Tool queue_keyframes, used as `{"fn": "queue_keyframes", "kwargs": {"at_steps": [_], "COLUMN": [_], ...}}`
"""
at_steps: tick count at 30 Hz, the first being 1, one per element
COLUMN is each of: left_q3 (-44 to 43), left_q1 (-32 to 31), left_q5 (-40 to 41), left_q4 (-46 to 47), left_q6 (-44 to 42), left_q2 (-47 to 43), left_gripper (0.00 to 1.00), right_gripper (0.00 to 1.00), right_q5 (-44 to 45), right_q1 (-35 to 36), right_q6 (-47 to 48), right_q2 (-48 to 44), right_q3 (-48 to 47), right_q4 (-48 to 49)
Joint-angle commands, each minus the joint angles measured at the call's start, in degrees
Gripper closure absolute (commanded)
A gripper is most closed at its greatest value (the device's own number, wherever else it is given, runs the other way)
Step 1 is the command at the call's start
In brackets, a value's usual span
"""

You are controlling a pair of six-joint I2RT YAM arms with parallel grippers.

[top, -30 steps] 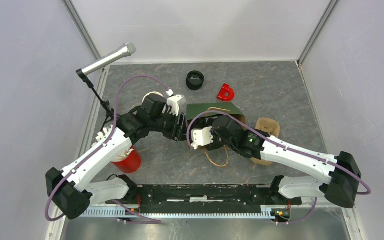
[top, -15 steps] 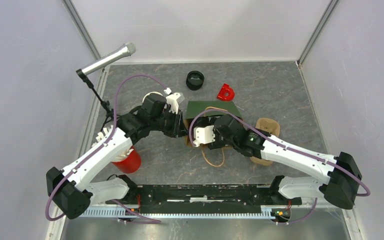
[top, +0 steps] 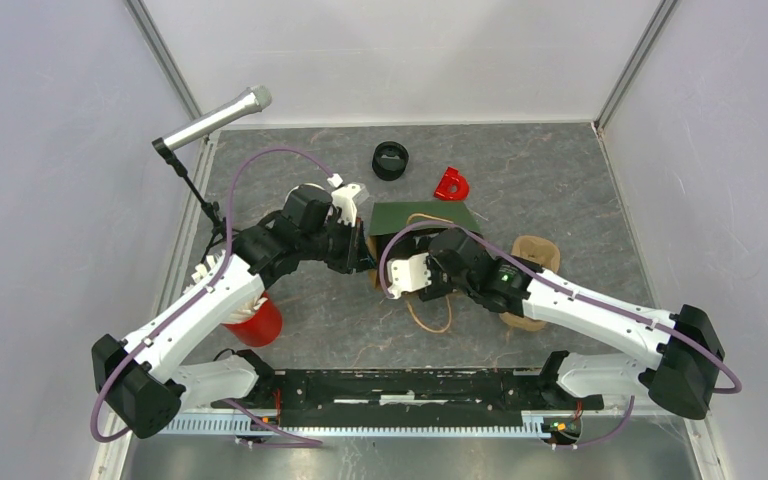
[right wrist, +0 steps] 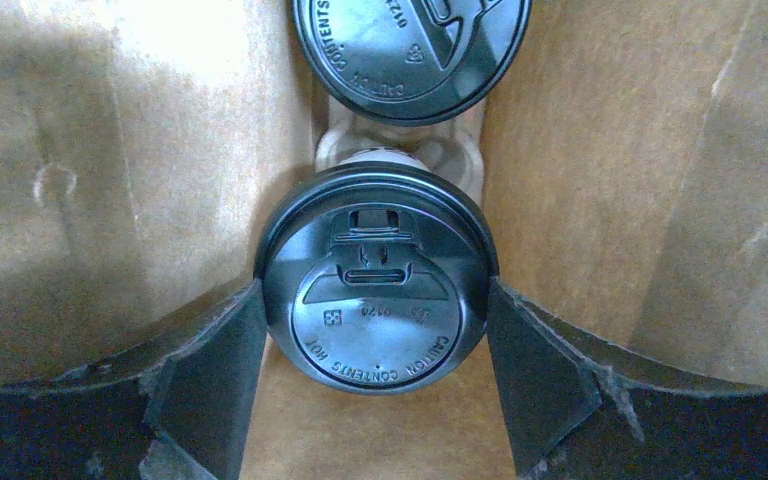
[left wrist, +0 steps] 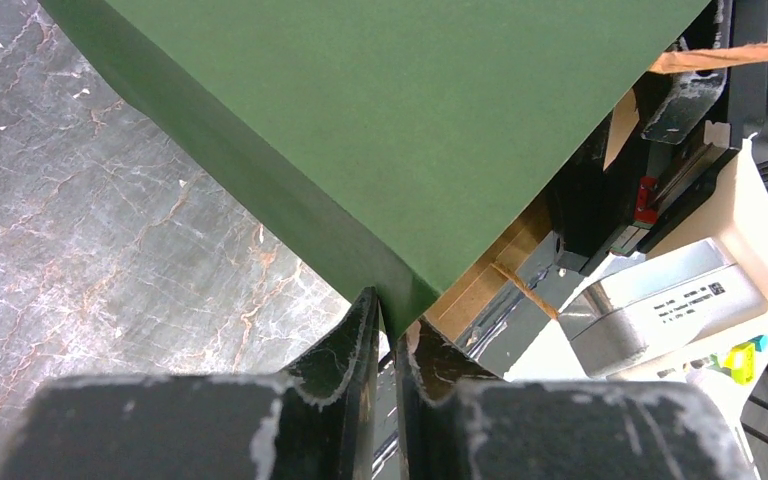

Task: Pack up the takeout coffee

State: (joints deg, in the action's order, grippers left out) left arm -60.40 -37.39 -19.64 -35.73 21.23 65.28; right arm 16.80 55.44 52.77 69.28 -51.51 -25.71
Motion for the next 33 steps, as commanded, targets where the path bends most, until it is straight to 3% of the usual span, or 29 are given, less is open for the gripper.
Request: {"fn": "queue_keyframes", "kwargs": {"at_steps": [1, 33], "left_q3": [-2.7, -6.1], "left_q1": [-0.3, -0.3], "left_q5": [-1.5, -2.7], "left_q4": [0.4, -2.1], "left_q6": [-1.0, -3.1], "left_q2": [-0.2, 2.8], "left_gripper": [0.83, 0.83], "right_gripper": [0.48, 0.49], "right_q5": [1.2, -5.9], "right_q1": [-0.1, -5.7], "right_q6": [4.0, 11.0], "right_q2": [-0.1, 0.8], "right_q3": [0.0, 4.6], "right_q4": [4.8, 10.0]}}
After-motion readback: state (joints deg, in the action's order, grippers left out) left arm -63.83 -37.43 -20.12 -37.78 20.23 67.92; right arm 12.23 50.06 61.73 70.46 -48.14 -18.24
